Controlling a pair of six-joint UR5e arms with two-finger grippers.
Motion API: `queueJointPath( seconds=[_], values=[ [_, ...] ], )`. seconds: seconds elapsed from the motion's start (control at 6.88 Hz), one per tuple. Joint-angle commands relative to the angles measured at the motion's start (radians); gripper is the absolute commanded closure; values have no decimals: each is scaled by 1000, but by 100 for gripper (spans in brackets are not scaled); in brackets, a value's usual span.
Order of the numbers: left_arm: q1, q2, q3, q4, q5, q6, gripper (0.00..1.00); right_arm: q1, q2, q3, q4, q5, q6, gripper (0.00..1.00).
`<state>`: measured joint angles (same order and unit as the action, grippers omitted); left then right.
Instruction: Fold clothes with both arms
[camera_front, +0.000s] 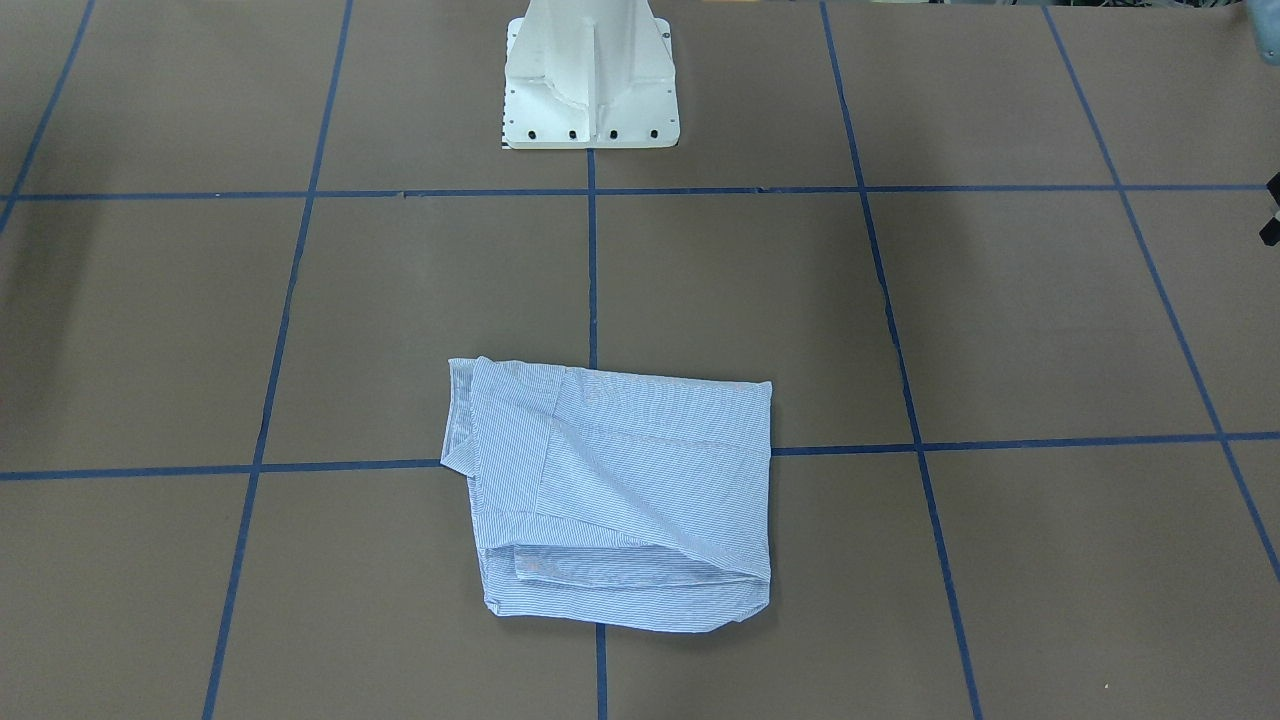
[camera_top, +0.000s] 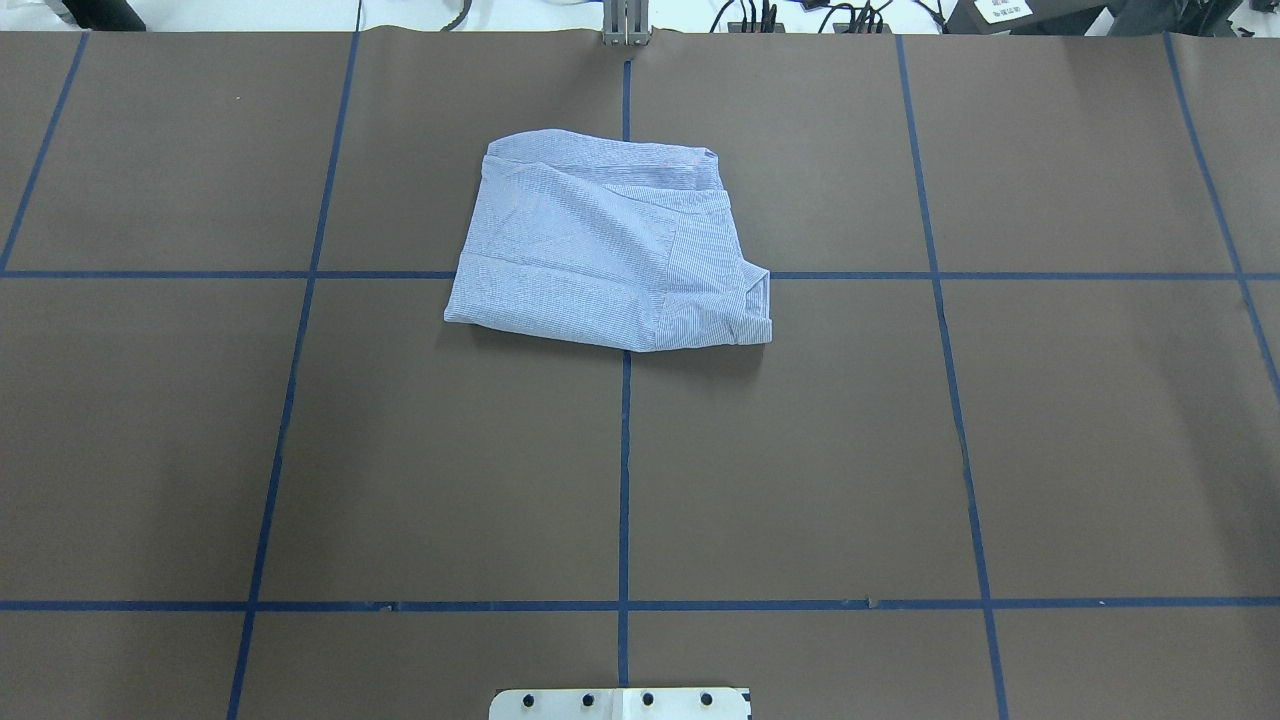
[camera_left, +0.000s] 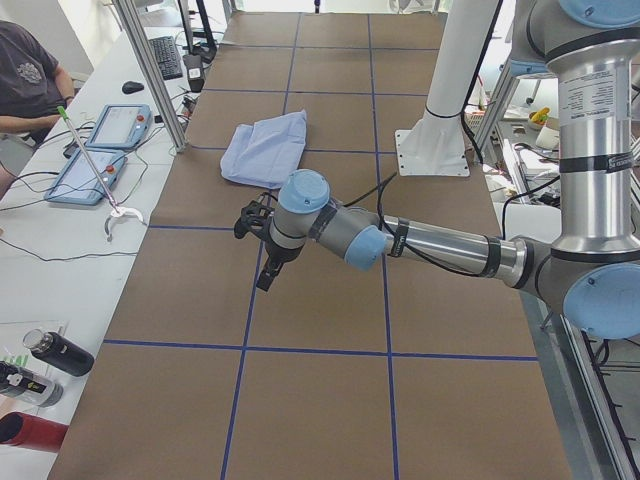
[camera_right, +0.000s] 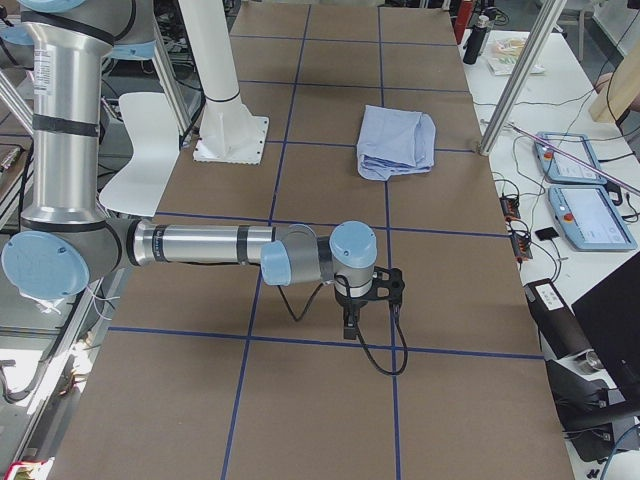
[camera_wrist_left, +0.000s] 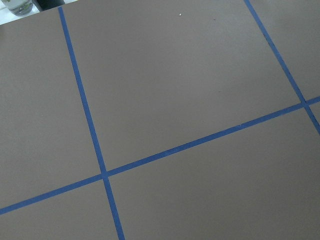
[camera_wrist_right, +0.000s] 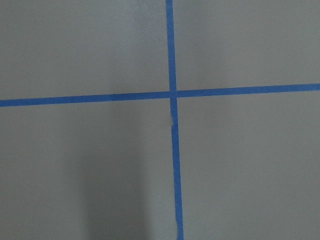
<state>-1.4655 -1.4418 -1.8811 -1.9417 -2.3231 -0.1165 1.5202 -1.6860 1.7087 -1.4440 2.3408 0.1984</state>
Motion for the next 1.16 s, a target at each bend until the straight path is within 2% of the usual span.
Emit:
queueJointPath(
  seconds=[0.0, 0.15, 0.44, 1.02],
  values=[
    [1, 6, -6, 4, 7, 0, 1, -50, -4, 3, -10, -14, 6, 0],
    [1, 4, -9, 10, -2, 0, 1, -70, -1, 9, -27, -61, 4, 0],
    [4, 14, -4, 15, -7, 0, 1, -74, 11, 54, -166, -71, -5, 0],
    [5, 17, -10, 13, -22, 0, 1, -75, -11, 88, -158, -57, -4, 0]
  ],
)
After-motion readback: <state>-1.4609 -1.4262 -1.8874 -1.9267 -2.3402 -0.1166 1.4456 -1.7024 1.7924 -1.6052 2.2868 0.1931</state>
